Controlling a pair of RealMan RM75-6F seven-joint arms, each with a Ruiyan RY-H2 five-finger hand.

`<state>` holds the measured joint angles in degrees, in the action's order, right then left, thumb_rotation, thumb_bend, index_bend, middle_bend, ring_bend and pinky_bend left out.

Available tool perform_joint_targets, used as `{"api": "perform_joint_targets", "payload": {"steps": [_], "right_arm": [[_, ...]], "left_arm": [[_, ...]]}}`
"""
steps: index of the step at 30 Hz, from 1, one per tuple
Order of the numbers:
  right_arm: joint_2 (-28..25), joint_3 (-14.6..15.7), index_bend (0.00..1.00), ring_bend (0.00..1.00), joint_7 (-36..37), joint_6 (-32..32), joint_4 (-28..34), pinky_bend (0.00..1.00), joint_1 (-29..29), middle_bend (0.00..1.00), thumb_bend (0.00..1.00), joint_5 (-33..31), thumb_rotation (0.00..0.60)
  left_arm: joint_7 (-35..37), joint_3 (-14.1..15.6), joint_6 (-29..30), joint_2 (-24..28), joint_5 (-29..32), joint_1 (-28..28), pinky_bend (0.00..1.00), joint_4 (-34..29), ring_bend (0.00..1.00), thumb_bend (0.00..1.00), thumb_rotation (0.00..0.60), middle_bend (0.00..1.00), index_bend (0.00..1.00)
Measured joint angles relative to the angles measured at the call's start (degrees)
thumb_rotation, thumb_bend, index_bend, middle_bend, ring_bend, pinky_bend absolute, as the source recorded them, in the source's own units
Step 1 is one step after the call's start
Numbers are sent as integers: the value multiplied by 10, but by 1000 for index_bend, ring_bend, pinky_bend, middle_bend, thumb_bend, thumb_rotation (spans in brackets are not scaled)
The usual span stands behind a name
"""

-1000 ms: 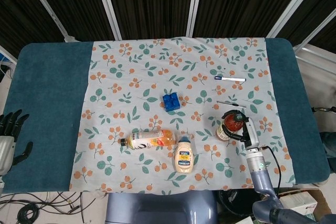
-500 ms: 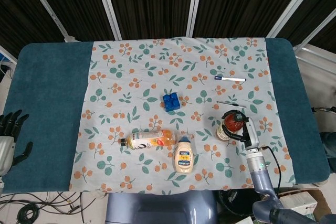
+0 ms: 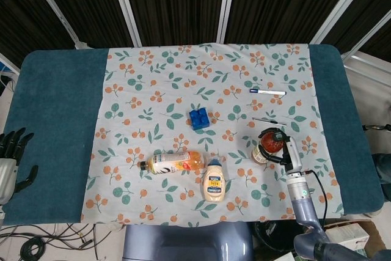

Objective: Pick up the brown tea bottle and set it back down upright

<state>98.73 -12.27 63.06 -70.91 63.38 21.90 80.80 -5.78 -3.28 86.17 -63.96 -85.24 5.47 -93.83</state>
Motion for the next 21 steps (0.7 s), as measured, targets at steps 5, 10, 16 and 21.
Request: {"api": "perform_joint_targets", "payload": {"steps": [5,10,16,21], "right_arm": [[-1,-1,442,529,-5,-1,-1,607,2,463,470,2,600],[-6,-2,446,529,-11,-1,2,607,6,463,470,5,600],[-32,-13,448,529,-8,6,42,607,17,463,470,9,600],[-83,-34,453,529,-4,31,110,607,36,463,471,7,600]], "left_arm": [[0,0,0,0,0,0,0,0,12,390,600,27,122],[2,0,0,1,0,0,0,-1,12,390,600,28,122],[3,0,1,2,-1,0,0,-1,12,390,600,27,122],[4,1,-1,2,-2,0,0,-2,11,391,600,27,122]]}}
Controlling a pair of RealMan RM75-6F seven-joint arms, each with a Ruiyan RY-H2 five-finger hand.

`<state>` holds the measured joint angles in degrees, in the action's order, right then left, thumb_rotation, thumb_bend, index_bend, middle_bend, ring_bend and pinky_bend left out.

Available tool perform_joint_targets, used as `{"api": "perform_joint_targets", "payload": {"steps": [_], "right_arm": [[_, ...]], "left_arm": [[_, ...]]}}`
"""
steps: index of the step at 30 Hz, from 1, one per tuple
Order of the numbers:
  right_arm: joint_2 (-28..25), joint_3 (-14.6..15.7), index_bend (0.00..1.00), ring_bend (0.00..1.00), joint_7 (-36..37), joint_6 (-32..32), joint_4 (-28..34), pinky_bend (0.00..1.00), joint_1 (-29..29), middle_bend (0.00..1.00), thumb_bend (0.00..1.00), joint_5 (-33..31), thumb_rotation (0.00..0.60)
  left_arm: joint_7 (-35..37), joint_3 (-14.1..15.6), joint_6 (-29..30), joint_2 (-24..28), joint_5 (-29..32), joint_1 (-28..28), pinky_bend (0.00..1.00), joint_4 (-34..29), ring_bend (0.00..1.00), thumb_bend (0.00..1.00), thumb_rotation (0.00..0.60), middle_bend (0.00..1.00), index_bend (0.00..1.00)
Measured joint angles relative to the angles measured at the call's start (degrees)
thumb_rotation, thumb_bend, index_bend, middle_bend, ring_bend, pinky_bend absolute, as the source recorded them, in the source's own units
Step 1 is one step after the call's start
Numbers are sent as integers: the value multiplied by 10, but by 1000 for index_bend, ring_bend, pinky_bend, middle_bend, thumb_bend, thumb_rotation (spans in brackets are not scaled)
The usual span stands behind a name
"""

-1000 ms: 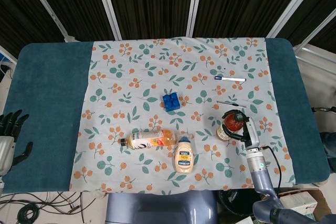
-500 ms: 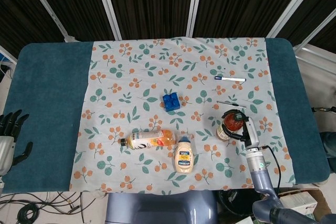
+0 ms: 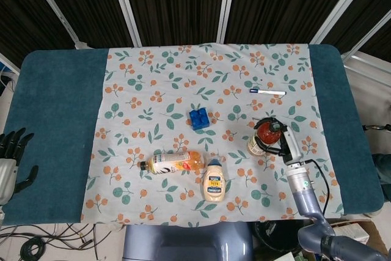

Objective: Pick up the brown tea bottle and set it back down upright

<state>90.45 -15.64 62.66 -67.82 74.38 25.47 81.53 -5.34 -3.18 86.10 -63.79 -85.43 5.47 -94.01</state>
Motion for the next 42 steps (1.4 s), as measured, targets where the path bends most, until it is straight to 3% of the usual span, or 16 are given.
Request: {"api": "perform_joint_targets", "payload": {"steps": [6,11,21,26,30,34,42], "right_arm": [[-79,-43,454,529,31,55,111,607,22,463,469,-27,600],[-137,-85,462,529,128,93,179,607,30,463,470,-56,600],[-196,-145,485,531,477,114,212,615,6,464,458,-43,600],[-210,-139,487,538,544,118,202,627,0,465,452,-22,600],[-211,-120,499,542,483,123,191,628,4,472,463,-5,600],[-202,-98,502,542,330,127,175,627,11,476,469,4,600],[-158,-61,502,542,-158,106,137,628,26,477,470,0,600]], "left_arm": [[1,0,0,0,0,0,0,-1,12,391,600,28,122],[3,0,1,1,-1,-1,0,-2,11,390,600,28,122],[5,0,0,3,0,0,0,-2,12,390,600,27,122],[2,0,-2,1,1,1,0,-2,11,390,600,27,122],[1,0,-1,1,1,0,0,-3,11,390,600,27,122],[2,0,1,2,1,-1,0,-3,11,391,600,27,122],[5,0,1,3,0,-1,6,-3,12,390,600,27,122]]}}
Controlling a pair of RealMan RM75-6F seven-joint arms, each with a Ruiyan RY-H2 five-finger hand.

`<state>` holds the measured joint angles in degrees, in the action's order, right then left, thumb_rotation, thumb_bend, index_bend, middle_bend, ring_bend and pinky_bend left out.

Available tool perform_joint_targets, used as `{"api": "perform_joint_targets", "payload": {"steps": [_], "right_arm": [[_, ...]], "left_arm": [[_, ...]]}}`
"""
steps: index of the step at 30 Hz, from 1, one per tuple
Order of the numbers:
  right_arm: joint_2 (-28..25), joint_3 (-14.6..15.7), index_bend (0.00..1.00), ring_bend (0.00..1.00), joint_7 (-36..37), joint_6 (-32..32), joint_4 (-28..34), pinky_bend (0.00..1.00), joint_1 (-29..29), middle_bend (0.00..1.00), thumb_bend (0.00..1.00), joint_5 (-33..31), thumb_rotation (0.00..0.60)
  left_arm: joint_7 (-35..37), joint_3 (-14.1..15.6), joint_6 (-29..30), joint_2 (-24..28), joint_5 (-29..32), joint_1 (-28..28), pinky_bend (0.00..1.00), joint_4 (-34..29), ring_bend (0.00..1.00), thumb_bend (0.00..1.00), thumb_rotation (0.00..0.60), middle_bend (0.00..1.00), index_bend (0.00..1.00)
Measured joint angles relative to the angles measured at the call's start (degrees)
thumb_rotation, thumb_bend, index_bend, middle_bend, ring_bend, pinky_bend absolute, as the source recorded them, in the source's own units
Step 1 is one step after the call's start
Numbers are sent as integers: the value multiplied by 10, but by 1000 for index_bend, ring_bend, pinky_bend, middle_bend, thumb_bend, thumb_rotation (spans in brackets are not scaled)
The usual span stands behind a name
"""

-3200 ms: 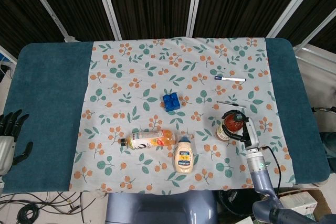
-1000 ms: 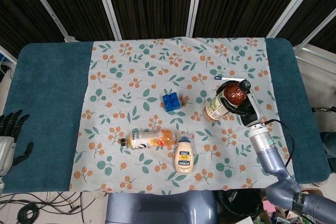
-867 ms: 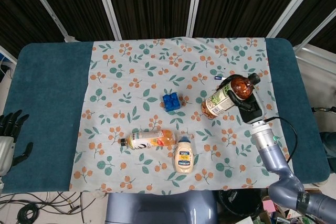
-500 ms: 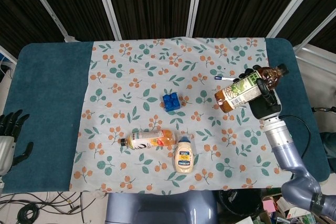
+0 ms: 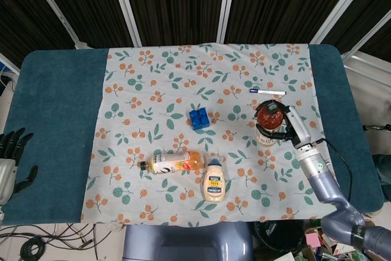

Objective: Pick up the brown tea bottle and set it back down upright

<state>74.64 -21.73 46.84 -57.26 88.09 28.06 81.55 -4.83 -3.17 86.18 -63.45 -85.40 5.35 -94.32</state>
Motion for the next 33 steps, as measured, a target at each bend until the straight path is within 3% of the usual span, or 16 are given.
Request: {"api": "perform_joint_targets", "payload": {"steps": [8,12,16,19,22,28,33], "right_arm": [[41,32,502,542,-446,-57,-50,628,18,477,469,7,600],[54,43,502,542,-579,-93,-69,627,25,477,468,10,600],[59,43,506,542,-621,-111,-65,628,26,479,468,3,600],[59,38,518,542,-587,-108,-44,627,24,485,468,-11,600],[50,27,519,542,-495,-91,-9,627,21,485,468,-32,600],[7,-7,519,557,-166,-30,63,628,12,485,468,-50,600],[-31,-38,520,559,192,-1,97,631,-1,486,468,-20,600]], "left_arm": [[0,0,-2,1,1,1,13,-1,12,391,600,27,122],[0,0,-2,1,1,1,13,-1,11,392,600,27,122],[-1,0,-2,0,1,0,13,-1,12,392,600,27,122],[-2,1,-1,0,0,0,13,-2,11,392,600,28,122],[-1,1,0,0,0,-1,13,-2,11,393,600,27,122],[-1,1,0,1,0,0,13,-2,11,392,600,27,122],[-10,1,4,-2,-5,0,13,3,11,392,600,27,122]]}}
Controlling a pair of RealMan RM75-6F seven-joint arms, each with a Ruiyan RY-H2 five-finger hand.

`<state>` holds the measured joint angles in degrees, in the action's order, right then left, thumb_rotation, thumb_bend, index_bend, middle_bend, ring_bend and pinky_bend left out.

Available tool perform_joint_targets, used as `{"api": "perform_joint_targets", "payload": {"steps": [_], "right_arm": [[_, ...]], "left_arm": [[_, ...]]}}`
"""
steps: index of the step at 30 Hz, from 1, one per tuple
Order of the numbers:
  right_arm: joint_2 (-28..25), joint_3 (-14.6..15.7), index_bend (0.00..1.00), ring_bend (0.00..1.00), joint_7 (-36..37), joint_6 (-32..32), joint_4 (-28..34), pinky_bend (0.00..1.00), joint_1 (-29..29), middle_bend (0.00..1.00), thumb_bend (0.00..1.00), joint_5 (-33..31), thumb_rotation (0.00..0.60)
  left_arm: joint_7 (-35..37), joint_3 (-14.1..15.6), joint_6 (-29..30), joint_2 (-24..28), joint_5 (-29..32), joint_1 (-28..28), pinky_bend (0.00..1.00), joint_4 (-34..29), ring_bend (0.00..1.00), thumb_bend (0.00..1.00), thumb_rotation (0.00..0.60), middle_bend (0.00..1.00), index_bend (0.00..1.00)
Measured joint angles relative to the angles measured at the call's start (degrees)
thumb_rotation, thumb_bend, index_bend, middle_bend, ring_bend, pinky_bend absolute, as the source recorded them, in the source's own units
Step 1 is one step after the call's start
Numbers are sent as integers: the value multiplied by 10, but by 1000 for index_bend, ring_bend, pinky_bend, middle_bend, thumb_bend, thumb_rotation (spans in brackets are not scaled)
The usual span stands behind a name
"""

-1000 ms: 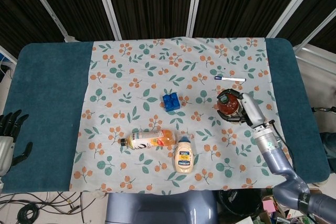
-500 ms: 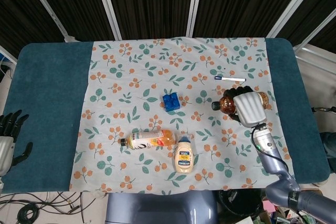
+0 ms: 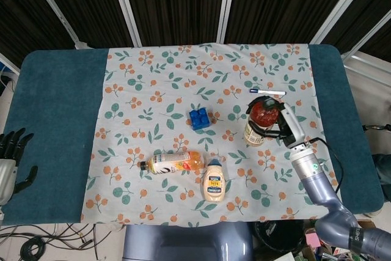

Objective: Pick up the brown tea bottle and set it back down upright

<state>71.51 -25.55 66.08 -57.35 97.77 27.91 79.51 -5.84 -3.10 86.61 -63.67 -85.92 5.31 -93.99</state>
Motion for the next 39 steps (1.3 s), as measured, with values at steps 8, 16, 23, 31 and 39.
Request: {"api": "perform_joint_targets", "payload": {"steps": [8,16,23,31,39], "right_arm": [[-44,-17,520,559,481,-44,-20,650,-18,486,468,112,600],[-61,6,520,559,611,-112,-64,650,-26,486,468,170,600],[-47,64,520,559,445,-86,-96,650,-23,487,468,176,600],[-10,109,522,563,232,-50,-123,650,-13,496,470,153,600],[48,113,535,563,-41,-53,-135,650,-13,494,469,94,600]], "left_arm": [[1,0,3,-1,0,-2,13,1,11,392,600,27,122],[2,-2,2,0,2,-1,13,0,12,392,600,28,122],[0,-1,3,0,1,-2,13,0,12,392,600,27,122],[2,-1,2,0,2,-1,13,0,11,393,600,27,122],[2,-1,1,0,2,-1,13,-1,12,392,600,27,122]]}}
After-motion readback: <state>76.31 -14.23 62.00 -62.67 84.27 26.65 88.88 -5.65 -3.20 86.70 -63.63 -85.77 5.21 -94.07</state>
